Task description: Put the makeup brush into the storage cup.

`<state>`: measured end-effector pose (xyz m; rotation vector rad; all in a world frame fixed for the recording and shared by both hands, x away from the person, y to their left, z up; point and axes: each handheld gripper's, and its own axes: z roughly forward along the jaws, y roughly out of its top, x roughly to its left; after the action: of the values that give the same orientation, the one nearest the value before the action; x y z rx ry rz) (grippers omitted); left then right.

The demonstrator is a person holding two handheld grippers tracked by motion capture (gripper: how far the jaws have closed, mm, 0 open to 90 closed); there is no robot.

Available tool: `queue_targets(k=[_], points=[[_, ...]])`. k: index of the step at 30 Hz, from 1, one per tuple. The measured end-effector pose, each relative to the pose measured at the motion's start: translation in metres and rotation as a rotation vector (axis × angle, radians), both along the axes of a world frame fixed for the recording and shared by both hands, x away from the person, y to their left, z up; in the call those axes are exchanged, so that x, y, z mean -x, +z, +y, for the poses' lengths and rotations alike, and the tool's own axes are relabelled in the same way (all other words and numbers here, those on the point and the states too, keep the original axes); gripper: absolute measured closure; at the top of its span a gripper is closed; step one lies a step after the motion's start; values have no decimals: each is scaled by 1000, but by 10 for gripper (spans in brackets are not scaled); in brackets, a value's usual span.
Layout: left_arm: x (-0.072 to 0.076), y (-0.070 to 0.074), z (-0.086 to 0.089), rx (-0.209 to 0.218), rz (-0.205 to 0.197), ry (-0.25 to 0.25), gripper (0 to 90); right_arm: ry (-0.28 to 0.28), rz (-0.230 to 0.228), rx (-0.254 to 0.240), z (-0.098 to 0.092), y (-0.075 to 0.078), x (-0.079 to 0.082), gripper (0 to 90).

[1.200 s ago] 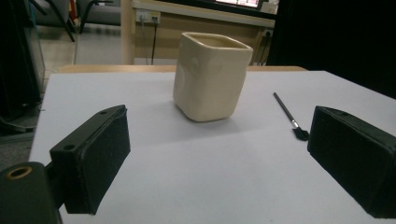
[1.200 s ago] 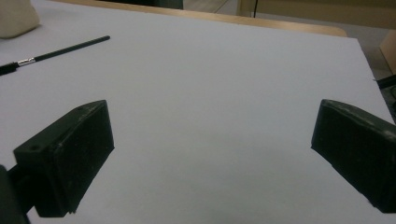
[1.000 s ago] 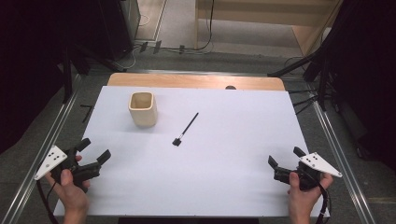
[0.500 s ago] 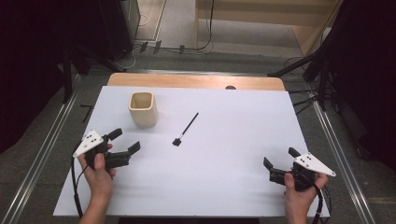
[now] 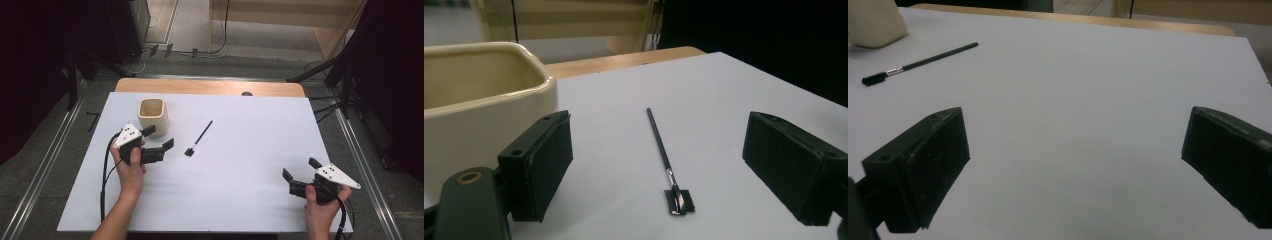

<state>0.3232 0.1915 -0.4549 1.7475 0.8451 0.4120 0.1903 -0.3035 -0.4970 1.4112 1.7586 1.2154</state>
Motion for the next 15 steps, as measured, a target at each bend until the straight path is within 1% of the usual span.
queue_targets(k=[4,7,8,11,12,15], points=[[-11,-1,-11,-8,34,-22,88,0,1,5,0,0,-1,0],[-20,0,-20,-23,67,-68,79,1,3,9,1,-1,-1,0],[-23,0,-23,-32,77,-81,74,2,4,11,1,-1,-1,0],[-29,-2,-33,-67,98,-98,72,5,9,9,1,-1,-2,0],[-31,-2,-36,-70,106,-103,73,6,9,11,1,-2,-2,0],[-38,-4,-44,-105,138,-127,72,7,11,15,2,-2,-2,0]])
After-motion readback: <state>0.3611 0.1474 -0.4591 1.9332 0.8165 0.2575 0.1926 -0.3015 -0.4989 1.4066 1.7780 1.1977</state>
